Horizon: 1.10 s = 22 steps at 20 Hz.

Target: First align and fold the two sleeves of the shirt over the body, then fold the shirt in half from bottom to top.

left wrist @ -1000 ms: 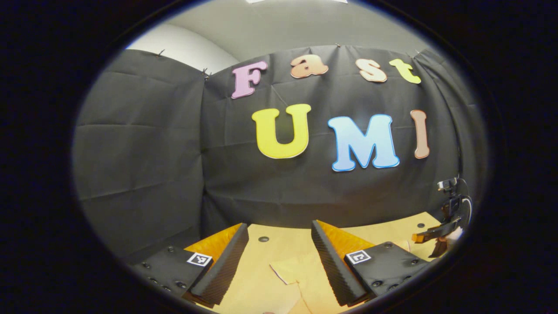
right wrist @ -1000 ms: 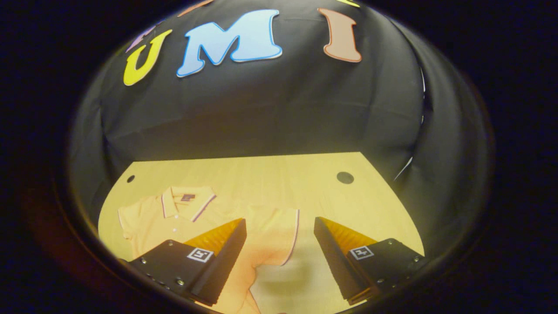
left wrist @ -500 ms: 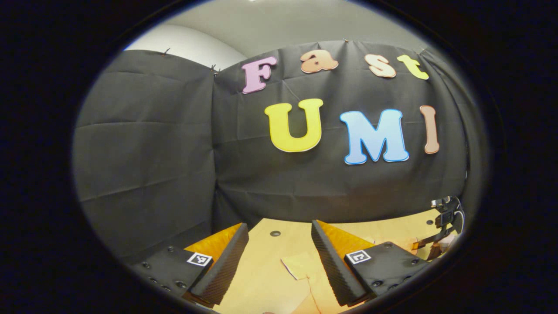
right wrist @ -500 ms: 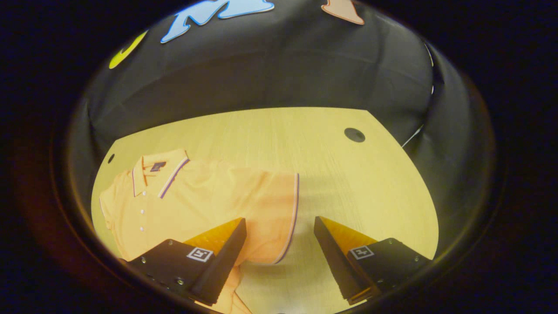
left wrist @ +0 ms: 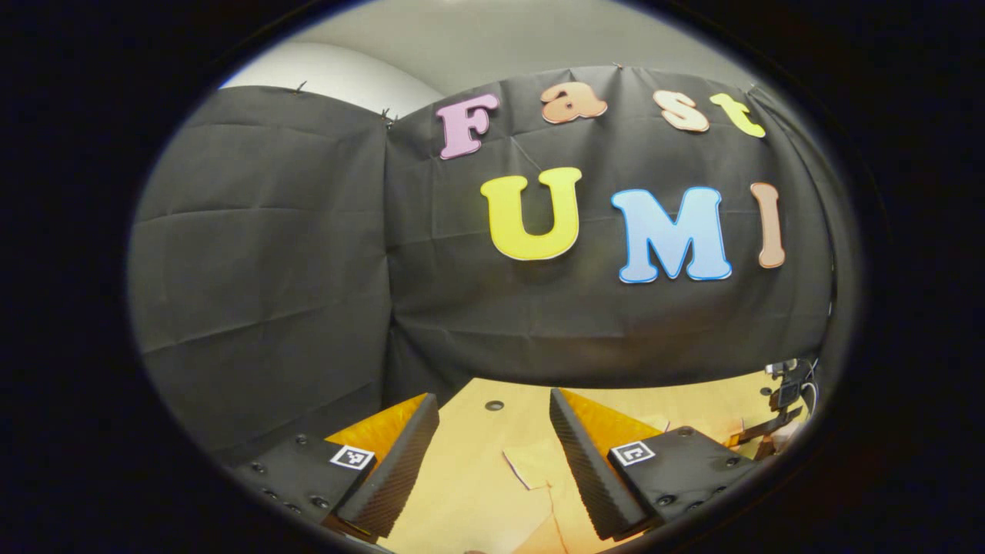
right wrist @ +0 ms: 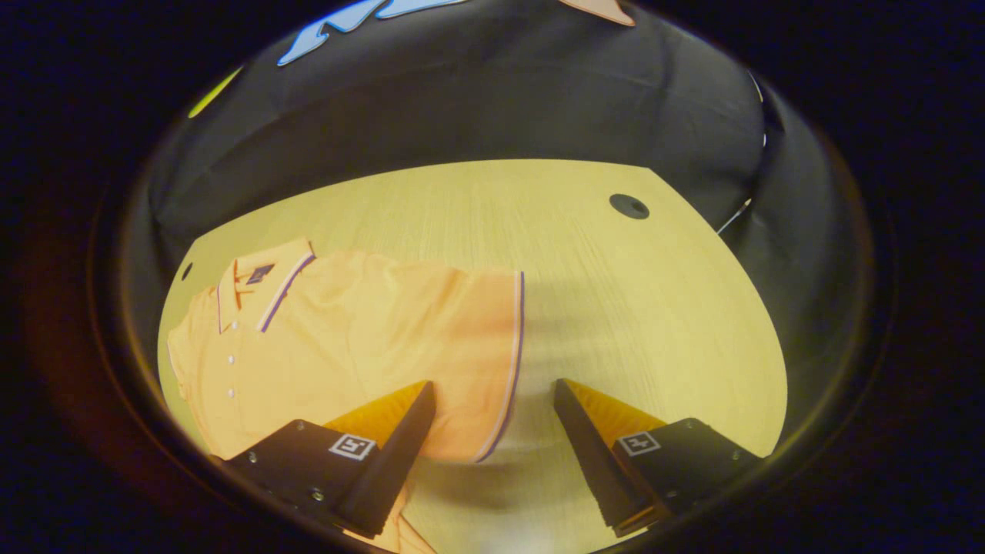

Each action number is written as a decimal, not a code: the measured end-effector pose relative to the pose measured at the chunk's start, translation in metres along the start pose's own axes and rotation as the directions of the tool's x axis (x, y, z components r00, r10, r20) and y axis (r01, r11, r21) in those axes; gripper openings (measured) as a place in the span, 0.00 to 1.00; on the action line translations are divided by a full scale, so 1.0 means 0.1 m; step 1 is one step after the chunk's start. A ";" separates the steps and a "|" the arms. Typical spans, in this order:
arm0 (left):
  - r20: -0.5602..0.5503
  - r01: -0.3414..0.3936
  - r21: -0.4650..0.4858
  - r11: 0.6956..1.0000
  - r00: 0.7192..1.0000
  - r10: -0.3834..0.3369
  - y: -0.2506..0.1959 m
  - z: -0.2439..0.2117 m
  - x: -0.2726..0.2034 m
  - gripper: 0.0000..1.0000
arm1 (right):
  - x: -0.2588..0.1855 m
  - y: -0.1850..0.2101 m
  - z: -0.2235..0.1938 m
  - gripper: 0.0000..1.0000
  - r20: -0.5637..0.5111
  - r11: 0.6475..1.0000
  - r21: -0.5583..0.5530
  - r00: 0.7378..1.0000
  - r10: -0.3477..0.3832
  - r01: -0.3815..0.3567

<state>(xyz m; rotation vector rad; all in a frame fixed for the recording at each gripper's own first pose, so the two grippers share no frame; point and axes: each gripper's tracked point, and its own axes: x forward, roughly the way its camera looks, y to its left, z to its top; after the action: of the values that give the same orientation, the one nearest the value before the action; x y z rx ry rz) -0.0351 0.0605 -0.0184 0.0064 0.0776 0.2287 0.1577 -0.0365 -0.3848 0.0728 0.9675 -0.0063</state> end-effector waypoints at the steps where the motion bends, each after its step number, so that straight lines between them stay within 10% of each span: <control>1: -0.001 0.004 0.000 1.000 1.000 -0.004 0.00 0.00 0.00 0.96 | -0.01 0.02 0.01 0.94 0.005 1.000 -0.006 1.000 0.007 -0.007; 3: -0.002 0.012 -0.001 1.000 1.000 -0.012 0.00 0.00 -0.01 0.96 | 0.00 0.07 0.02 0.83 0.008 1.000 -0.009 1.000 0.020 -0.020; 8: -0.015 0.022 0.002 1.000 1.000 -0.022 0.01 0.02 -0.01 0.96 | -0.01 0.19 0.02 0.11 -0.015 0.996 0.056 0.998 0.069 -0.068; 22: -0.027 -0.008 -0.010 1.000 1.000 0.008 0.02 0.03 -0.03 0.96 | -0.32 0.67 0.51 0.00 0.132 0.986 -0.152 0.987 0.092 -0.072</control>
<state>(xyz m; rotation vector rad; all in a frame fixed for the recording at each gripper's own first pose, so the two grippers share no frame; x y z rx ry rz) -0.0386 0.0614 -0.0152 -0.0069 0.1036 0.2369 0.1835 0.0258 -0.3258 -0.0232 0.8224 0.1341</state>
